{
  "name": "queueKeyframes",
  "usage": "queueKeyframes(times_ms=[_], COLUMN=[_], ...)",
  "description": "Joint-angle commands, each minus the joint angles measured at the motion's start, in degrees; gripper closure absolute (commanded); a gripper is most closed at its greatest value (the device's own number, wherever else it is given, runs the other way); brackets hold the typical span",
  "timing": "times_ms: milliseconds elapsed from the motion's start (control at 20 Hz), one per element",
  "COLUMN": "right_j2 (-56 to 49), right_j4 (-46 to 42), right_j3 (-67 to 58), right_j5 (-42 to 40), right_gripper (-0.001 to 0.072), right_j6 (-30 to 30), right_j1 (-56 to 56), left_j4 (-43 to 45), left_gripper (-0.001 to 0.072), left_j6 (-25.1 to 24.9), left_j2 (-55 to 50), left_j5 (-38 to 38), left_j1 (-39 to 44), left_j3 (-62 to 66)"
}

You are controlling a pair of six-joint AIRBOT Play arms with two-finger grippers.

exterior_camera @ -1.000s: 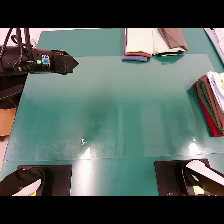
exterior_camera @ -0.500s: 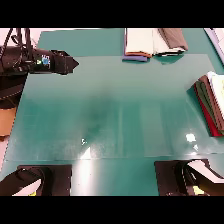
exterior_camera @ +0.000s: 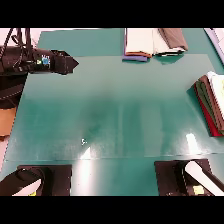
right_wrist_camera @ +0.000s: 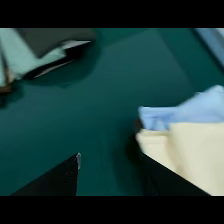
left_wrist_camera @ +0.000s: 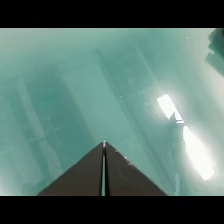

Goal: Fold the shirts.

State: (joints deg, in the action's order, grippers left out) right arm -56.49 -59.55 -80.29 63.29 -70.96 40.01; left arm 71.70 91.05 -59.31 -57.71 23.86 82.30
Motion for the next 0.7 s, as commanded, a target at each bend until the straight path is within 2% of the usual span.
queueKeyframes(times_ms=[0, 200, 350, 400, 650], right_j2=[0.04, 0.04, 0.04, 0.04, 0.04], right_j4=[1.38, 1.01, 0.92, 0.94, 0.94], right_j3=[-0.20, -0.20, -0.20, -0.20, -0.20], right_j5=[-1.68, -3.65, -3.72, -3.74, -3.56], right_gripper=[0.0266, 0.0279, 0.0609, 0.0696, 0.0696], right_j6=[0.02, 0.04, 0.07, 0.09, 0.07], right_j1=[-17.62, -33.07, -40.92, -42.80, -47.45], left_j4=[0.07, 0.07, 0.04, 0.04, 0.04], left_gripper=[0.0680, 0.0680, 0.0680, 0.0680, 0.0680], left_j6=[0.00, 0.00, 0.00, 0.00, 0.00], left_j2=[-0.02, -0.02, -0.02, -0.02, -0.02], left_j5=[0.24, 0.26, 0.26, 0.26, 0.26], left_j1=[0.02, 0.04, 0.04, 0.04, 0.02], left_j3=[0.02, 0.02, 0.02, 0.02, 0.02])
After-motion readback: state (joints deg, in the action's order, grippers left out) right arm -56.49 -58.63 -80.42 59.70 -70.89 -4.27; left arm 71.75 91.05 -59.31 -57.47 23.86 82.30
